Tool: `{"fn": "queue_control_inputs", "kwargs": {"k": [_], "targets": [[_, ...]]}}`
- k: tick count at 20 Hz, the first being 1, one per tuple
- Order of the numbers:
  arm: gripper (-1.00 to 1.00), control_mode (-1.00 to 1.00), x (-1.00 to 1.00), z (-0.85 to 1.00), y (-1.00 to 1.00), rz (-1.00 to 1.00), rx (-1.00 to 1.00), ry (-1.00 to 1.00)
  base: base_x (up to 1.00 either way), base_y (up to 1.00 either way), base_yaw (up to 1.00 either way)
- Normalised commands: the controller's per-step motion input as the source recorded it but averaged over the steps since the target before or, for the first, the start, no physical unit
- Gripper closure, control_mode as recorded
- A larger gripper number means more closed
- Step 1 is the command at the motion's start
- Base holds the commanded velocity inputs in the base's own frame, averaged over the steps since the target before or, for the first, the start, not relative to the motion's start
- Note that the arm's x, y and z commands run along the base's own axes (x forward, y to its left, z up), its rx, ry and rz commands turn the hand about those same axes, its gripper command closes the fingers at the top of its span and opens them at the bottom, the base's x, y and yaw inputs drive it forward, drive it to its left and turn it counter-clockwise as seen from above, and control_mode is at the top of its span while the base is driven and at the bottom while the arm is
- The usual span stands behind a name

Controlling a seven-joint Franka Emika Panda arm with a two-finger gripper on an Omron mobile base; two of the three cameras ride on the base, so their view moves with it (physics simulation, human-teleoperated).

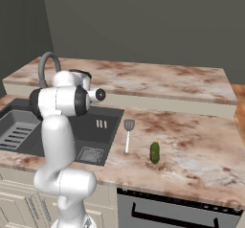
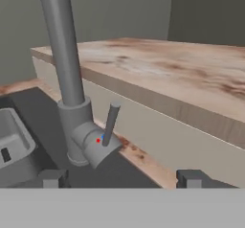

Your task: Turn on the sink faucet. Then move the cucumber from the counter to the sink. Turn off the sink. Move the vegetable from the sink to the pot next to the stove. Finally move the pot to the rear left burner.

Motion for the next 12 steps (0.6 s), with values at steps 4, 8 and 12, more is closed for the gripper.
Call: {"fn": "queue_control_inputs", "kwargs": {"k": [4, 8, 12], "targets": [[-1.00, -1.00, -0.45, 0.59, -0.38, -0.09, 0.01, 0.00, 0.00, 0.00, 0.00], [-1.00, -1.00, -0.48, 0.68, -0.41, -0.11, 0.00, 0.00, 0.00, 0.00, 0.00], [-1.00, -1.00, -0.46, 0.80, -0.44, -0.10, 0.00, 0.02, 0.00, 0.00, 0.00]]}}
